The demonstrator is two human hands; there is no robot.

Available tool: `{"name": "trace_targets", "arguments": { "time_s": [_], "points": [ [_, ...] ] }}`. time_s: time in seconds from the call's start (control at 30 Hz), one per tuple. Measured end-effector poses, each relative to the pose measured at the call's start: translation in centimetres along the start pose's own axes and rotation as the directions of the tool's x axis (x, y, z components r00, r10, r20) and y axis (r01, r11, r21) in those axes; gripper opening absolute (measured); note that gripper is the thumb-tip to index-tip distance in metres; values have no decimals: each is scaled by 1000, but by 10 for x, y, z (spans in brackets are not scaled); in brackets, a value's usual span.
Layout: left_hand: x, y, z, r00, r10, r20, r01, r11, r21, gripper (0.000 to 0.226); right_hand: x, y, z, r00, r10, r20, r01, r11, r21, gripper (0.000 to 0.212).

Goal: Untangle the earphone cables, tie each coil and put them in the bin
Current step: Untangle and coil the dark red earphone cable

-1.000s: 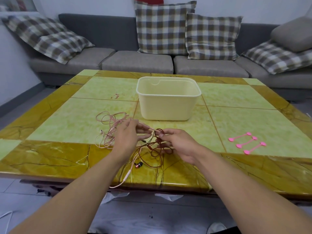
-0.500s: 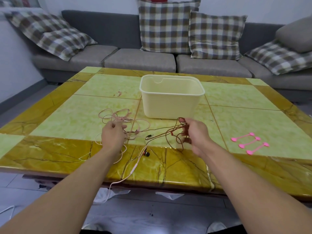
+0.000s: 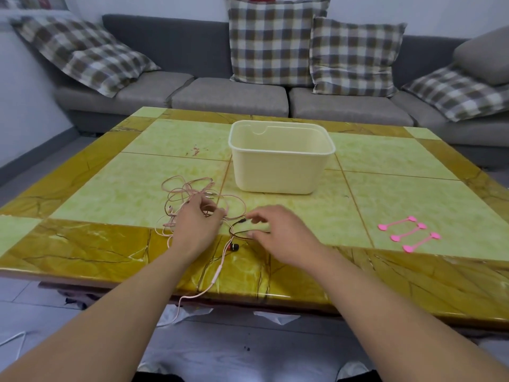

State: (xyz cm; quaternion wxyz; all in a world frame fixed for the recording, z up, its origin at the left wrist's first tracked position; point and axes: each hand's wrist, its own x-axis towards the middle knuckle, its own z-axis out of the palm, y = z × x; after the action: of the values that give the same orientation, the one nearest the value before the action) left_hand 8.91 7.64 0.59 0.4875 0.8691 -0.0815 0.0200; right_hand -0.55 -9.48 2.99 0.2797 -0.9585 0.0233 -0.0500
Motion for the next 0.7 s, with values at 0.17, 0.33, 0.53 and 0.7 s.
{"name": "trace_targets", "arguments": {
  "time_s": [0.17, 0.33, 0.53, 0.7],
  "points": [
    [-1, -4, -1, 994, 78, 79, -89, 984, 153, 28, 6, -1, 20, 998, 68, 9, -61, 942, -329, 19],
    [2, -15, 1, 984, 132, 116, -152, 972, 178, 19, 5, -4, 6, 980, 168, -111, -145, 971, 187, 12],
    [5, -18, 3, 988, 115, 107, -133, 974, 183, 33, 14, -4, -41, 748, 612, -258, -19, 409, 912, 15],
    [3, -14, 2, 991, 97, 93, -113, 974, 195, 32, 10, 35, -51, 737, 635, -232, -418, 697, 583, 11]
  ]
}}
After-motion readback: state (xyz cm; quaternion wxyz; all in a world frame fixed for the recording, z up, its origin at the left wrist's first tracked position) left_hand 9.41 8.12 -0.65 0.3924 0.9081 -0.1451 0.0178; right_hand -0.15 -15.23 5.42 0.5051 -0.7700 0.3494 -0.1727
